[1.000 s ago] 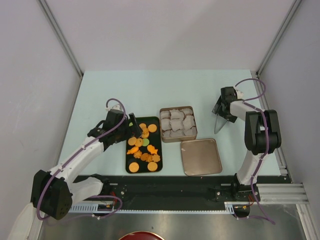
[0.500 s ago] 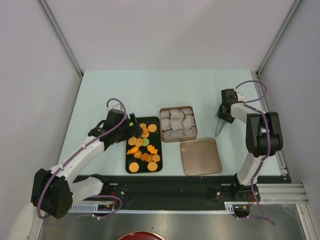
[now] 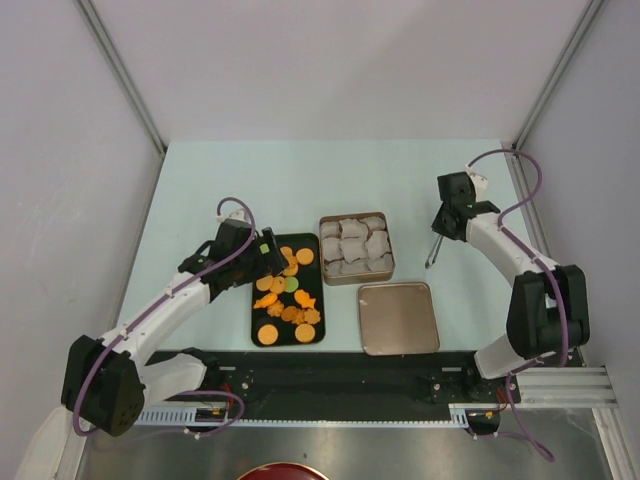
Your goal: Pack the cookies
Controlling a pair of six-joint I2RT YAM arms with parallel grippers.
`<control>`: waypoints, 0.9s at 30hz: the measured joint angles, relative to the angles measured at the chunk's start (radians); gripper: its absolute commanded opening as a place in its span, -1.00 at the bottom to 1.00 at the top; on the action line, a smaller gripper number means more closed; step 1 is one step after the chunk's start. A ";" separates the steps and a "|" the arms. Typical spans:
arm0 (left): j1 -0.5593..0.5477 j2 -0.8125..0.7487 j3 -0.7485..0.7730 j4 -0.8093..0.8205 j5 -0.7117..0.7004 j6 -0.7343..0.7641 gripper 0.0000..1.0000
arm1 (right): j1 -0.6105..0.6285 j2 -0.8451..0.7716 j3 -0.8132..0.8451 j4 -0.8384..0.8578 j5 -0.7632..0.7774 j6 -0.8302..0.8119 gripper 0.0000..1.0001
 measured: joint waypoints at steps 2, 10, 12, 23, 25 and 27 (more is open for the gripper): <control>-0.003 0.000 0.000 0.000 0.000 0.000 1.00 | 0.013 -0.047 0.000 -0.005 0.005 0.006 -1.00; -0.026 0.003 0.000 0.001 0.000 -0.002 1.00 | 0.116 -0.357 -0.053 0.142 -0.048 0.003 -1.00; -0.031 0.005 0.000 0.001 0.000 -0.003 1.00 | 0.128 -0.418 -0.062 0.170 -0.085 -0.007 -1.00; -0.090 0.005 0.006 0.021 0.008 -0.010 1.00 | 0.145 -0.405 -0.012 0.107 -0.441 -0.071 -1.00; -0.114 0.005 0.014 0.023 0.010 -0.010 1.00 | 0.154 -0.401 -0.012 0.087 -0.442 -0.061 -1.00; -0.128 0.005 0.019 0.024 0.011 -0.011 1.00 | 0.165 -0.390 -0.011 0.066 -0.437 -0.061 -1.00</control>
